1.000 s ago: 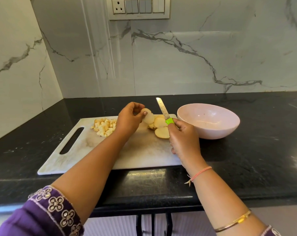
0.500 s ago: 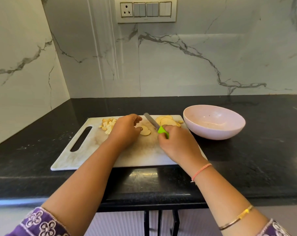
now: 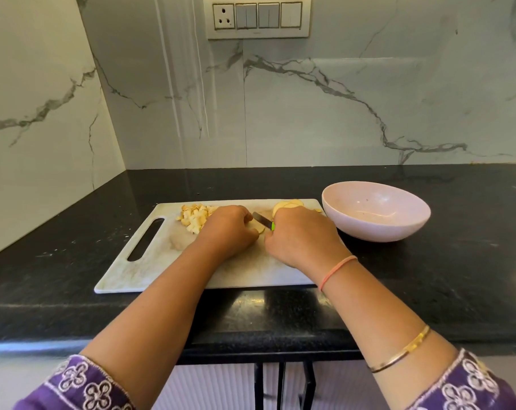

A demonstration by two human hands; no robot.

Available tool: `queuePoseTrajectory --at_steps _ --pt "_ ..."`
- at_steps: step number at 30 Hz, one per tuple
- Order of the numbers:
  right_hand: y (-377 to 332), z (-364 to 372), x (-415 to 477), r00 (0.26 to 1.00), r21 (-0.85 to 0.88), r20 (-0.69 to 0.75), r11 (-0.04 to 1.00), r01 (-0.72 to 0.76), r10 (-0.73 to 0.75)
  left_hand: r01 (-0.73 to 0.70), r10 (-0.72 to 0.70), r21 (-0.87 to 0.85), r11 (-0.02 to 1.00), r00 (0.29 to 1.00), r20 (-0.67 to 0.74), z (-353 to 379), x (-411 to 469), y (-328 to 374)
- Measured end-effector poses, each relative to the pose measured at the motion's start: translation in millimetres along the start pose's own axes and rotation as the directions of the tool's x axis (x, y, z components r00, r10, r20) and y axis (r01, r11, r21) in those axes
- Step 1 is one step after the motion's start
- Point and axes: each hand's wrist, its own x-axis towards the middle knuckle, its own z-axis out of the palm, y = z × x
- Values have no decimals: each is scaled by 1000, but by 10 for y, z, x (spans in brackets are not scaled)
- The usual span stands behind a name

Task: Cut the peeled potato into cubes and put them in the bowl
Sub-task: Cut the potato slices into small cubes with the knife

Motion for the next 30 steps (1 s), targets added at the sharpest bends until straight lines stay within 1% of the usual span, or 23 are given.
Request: queuePoseTrajectory --at_steps 2,5,9,11,16,19,22,26,27,30 --pt "-3 -32 -24 1000 -41 9 999 23 -23 11 -12 35 999 1000 22 5 5 16" --pt "-21 -61 -98 999 -56 26 998 42 -41 16 -21 80 997 998 61 13 27 11" --pt "-62 -72 -193 998 -29 28 998 55 -54 -45 25 180 983 993 113 -6 51 -35" --pt "-55 -86 -251 997 -37 53 998 51 -49 -76 45 219 973 988 145 -2 44 -42" --pt "-6 -205 -371 996 -67 83 997 43 -37 -108 66 244 964 983 172 26 32 -49" --pt "17 -327 -426 995 -73 100 997 35 -27 -126 86 229 965 981 175 38 22 -65" --pt "55 -402 -428 996 -50 95 999 9 -5 -141 114 172 975 981 158 45 -9 -118" --pt "54 -349 -390 999 52 -12 997 -48 48 -127 128 -23 992 989 71 -18 -82 -169" --pt "37 -312 -367 998 75 -25 995 -61 63 -127 130 -50 991 990 61 -31 -94 -169" --pt "-38 -176 -261 995 108 17 990 -95 94 -149 151 -45 988 987 50 -6 -85 -176"
